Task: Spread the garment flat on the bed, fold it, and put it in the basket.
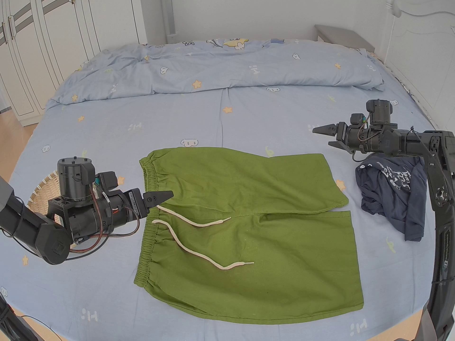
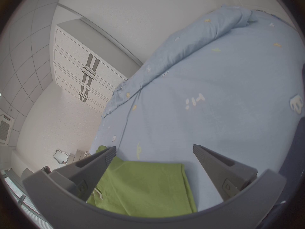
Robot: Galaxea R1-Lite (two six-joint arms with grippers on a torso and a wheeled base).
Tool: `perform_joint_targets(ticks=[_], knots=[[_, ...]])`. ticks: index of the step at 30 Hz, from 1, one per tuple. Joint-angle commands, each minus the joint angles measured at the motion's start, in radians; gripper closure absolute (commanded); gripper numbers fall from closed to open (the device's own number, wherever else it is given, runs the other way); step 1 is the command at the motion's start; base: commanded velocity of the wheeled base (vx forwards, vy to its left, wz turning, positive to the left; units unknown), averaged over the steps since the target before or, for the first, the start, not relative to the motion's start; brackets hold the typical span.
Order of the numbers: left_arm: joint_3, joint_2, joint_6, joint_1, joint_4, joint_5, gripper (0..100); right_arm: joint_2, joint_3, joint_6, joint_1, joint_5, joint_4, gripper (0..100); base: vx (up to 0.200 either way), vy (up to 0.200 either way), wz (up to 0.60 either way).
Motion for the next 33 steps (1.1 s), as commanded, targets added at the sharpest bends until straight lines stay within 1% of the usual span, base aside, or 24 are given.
perform_joint_targets(ticks=[1,5,13,20,26,33], knots=[[0.012,-0.015,0.000,-0.008,0.000,0.000,0,0.055,-0.011,-0.003,0.004,0.001,0.000,0,0.000,0.000,0.00],[0.015,-0.016,0.000,-0.009,0.000,0.000,0,0.055,-0.011,-0.003,0.004,0.001,0.001,0,0.000,0.000,0.00],[0.072,-0.038,0.003,-0.052,0.008,-0.011,0,0.077,-0.011,-0.002,0.008,0.001,0.004,0,0.000,0.000,0.00],[0.086,-0.024,0.004,-0.068,0.009,-0.008,0,0.100,-0.011,-0.002,0.013,0.001,0.060,0,0.000,0.000,0.00],[0.103,0.042,0.018,-0.068,0.000,0.003,0,0.106,-0.011,-0.002,0.017,0.004,0.063,0,0.000,0.000,0.00],[0.162,0.030,0.027,-0.063,-0.002,-0.004,0,0.118,-0.011,0.006,0.031,0.009,0.063,0,0.000,0.000,0.00]])
